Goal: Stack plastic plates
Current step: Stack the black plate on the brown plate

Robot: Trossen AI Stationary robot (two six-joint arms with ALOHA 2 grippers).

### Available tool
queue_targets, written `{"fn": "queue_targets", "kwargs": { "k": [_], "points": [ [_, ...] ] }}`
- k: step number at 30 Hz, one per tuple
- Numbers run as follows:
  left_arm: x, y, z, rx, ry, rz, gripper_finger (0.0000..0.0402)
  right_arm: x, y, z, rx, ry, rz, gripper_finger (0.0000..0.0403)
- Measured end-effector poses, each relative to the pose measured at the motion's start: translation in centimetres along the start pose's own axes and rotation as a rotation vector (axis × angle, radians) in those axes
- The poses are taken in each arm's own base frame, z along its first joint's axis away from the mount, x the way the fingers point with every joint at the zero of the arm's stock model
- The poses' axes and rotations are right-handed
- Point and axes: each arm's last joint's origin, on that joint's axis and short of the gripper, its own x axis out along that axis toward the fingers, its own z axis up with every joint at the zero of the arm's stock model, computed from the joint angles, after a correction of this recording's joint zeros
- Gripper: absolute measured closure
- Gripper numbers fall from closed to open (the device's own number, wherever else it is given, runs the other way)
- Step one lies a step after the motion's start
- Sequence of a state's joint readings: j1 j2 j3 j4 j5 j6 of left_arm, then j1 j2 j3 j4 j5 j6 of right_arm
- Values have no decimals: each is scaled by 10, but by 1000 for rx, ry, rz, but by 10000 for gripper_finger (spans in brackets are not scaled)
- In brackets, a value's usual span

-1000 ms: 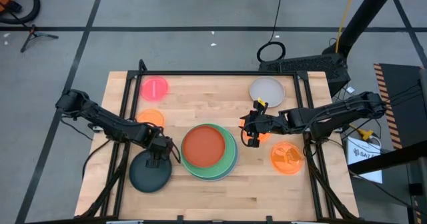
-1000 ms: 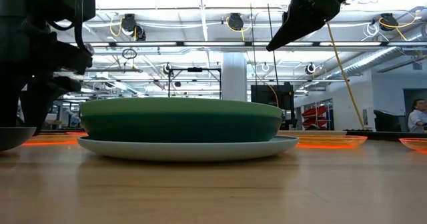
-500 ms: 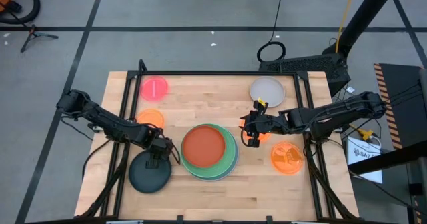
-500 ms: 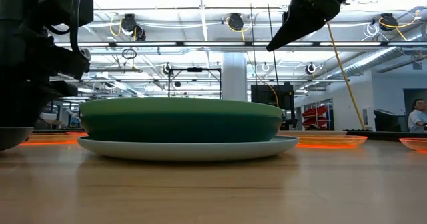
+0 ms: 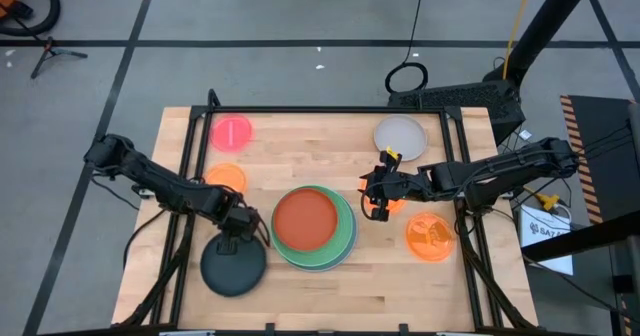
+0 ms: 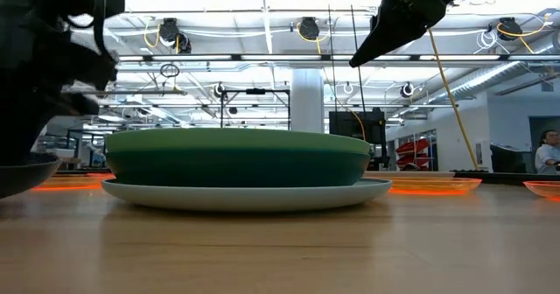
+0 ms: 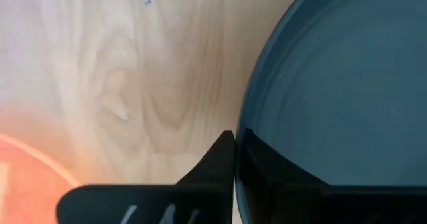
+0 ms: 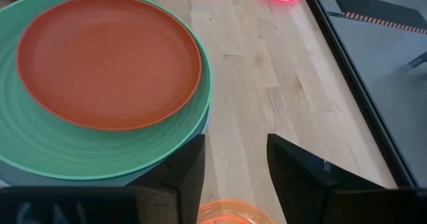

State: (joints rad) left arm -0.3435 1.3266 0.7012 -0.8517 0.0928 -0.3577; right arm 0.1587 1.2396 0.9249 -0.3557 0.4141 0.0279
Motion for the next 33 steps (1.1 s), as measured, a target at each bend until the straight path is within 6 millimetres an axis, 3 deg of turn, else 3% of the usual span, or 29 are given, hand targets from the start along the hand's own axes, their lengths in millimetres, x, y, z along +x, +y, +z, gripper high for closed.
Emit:
{"fn": "queue_targets", "kwargs": {
  "k": [11,15,21,29,33],
  "points": [
    [-66,-14,11,27,60,105,391,0,0,0,5,0,0,248],
    [-94,-20,17,39,2,101,391,0,0,0,5,0,0,248],
    [-135,-20,36,-25,-220,149,391,0,0,0,5,0,0,248],
    [-147,8,67,-235,-491,160,391,0,0,0,5,0,0,248],
    [-146,25,81,-333,-542,178,391,0,0,0,5,0,0,248]
  ]
}}
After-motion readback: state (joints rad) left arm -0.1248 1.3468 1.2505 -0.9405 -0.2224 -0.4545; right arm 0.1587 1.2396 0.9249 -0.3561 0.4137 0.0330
